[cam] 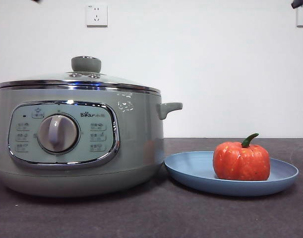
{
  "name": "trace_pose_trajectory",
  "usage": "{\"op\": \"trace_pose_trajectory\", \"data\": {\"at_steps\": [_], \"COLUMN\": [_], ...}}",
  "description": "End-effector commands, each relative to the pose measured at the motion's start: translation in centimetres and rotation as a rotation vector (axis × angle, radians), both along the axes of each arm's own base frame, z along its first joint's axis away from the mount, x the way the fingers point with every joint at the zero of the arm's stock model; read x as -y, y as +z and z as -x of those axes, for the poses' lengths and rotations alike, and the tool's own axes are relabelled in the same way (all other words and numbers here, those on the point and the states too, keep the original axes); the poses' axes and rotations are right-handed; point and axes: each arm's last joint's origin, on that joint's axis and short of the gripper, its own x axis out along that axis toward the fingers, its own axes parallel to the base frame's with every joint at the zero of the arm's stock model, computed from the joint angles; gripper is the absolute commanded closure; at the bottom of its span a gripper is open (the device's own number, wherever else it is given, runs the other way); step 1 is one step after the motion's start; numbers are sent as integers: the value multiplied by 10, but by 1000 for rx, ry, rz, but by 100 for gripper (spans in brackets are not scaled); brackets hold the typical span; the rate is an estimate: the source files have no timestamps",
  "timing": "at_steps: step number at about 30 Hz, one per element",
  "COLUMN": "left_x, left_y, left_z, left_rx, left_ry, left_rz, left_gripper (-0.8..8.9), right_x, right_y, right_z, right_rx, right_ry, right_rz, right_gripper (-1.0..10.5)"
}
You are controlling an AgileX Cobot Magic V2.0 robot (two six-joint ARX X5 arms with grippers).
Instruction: Take the pumpkin out from the steamer,put the pumpkin in the blue plate,close the lid
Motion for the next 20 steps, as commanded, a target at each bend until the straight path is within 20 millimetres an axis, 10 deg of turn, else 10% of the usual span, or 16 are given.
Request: {"op": "trace_pose_trajectory", "data": {"at_steps": [1, 11, 20], "left_x": [-9, -36, -41], "left_y": [-1, -67, -76], "left_z": [11, 54, 63], "left_rx": [17, 108, 112], "left_ry": [57, 133, 142], "left_rz": [-38, -14, 26], "left_gripper": [821, 822, 816], "right_x": [2, 19, 23], "right_y": [-4, -64, -66], "right_z": [2, 31, 37], "right_rx": [18, 205, 199], "right_ry": [-5, -101, -118], "right_rz": [24, -82, -128], "right_gripper": [957, 957, 945]}}
